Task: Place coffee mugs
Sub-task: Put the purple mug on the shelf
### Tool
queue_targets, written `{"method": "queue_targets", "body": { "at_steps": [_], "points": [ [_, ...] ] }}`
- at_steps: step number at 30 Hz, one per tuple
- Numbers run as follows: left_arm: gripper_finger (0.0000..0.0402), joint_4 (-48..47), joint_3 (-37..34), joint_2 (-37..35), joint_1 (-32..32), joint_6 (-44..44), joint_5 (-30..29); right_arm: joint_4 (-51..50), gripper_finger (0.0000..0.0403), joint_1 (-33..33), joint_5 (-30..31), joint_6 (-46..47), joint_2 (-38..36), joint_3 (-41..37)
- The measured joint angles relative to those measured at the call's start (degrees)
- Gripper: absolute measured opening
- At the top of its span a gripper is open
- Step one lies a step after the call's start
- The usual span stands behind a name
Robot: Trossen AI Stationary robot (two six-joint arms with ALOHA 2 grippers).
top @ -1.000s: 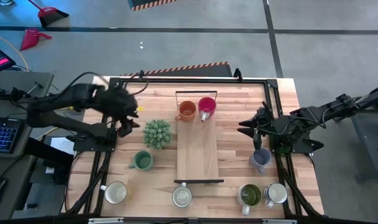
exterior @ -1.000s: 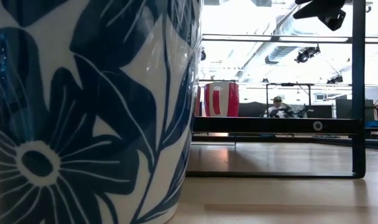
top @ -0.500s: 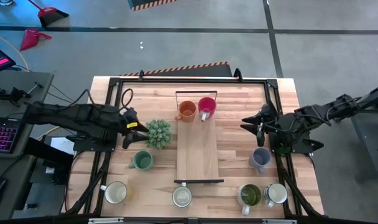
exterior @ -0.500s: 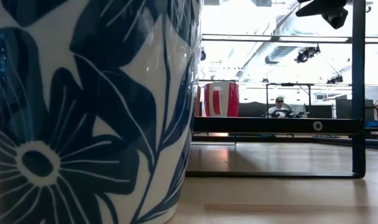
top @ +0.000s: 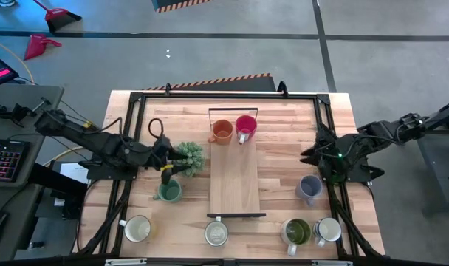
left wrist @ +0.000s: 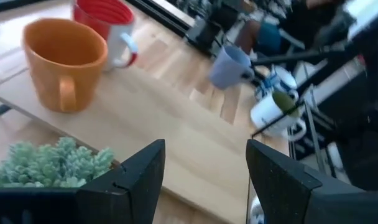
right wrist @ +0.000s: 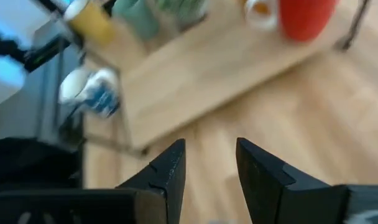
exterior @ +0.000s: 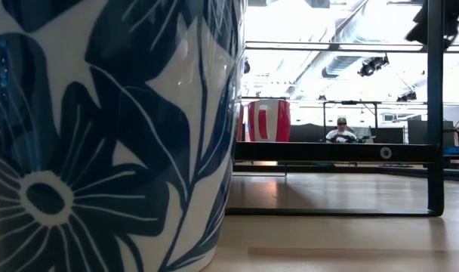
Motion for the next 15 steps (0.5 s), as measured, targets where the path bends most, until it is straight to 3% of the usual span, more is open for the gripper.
{"method": "queue_targets", "body": {
  "at_steps": [8,15],
  "points": [
    [0.0213,1.33,0.00,0.00,-0.21,-0.92,-6.26,-8.80,0.0122,0.00,-13.55,4.93,4.29,0.00],
    [0.0213,2.93,0.01,0.00,-0.16,-0.44,-7.88,-14.74,0.0122,0.00,-14.44,1.02,12.53,-0.07]
  ]
}}
